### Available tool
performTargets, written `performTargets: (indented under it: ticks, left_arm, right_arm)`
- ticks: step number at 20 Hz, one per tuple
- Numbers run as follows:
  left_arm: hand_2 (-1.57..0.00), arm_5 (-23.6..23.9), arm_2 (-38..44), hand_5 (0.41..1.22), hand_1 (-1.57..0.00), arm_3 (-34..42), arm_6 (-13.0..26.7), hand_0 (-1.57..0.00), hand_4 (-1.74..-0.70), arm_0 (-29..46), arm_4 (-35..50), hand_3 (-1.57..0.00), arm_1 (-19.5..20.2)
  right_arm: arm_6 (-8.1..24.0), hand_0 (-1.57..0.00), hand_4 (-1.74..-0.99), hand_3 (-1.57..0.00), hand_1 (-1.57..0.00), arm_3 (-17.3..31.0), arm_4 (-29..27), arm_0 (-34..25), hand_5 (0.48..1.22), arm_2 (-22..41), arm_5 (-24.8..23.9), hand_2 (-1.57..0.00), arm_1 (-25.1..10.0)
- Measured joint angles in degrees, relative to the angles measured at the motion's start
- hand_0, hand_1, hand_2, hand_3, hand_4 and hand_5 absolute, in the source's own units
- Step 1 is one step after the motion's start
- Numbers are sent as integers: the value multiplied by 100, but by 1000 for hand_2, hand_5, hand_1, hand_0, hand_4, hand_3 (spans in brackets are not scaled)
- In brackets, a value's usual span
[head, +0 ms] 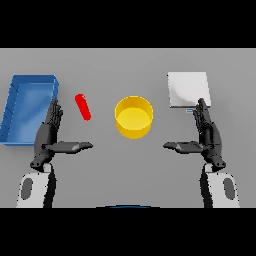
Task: Pick up the red beaker and tilt it to pour out 1 green nut into yellow bowl. Pick up the yellow bowl and place it on the metallic measuring scale.
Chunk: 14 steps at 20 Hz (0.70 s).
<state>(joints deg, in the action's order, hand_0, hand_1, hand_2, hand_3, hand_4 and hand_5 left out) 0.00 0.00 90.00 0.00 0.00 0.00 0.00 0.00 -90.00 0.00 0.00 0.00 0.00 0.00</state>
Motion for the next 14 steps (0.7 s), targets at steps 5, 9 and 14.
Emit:
performTargets:
  ticks: [5, 9, 14]
  left_arm:
    - [1, -33, -60, 660, 1, 157, -84, 1, -1141, 210, -2, 1, -6]
    - [1, -145, -658, 662, 1, 1118, -254, 1, -1142, 903, -683, 1, 309]
    - [1, -215, -763, 650, 1, 1389, 283, 1, -1137, 1034, -800, 1, 456]
  right_arm:
    - [3, 1, -1071, 1, 1, -1, 89, -8, 578, 91, -74, 1, 103]
    - [-628, 1, -1064, 1, 1, -488, 1492, 341, 577, 696, -485, 1, -251]
    - [-391, 1, -1131, 1, 1, -705, 1630, 444, 607, 837, -404, 1, -292]
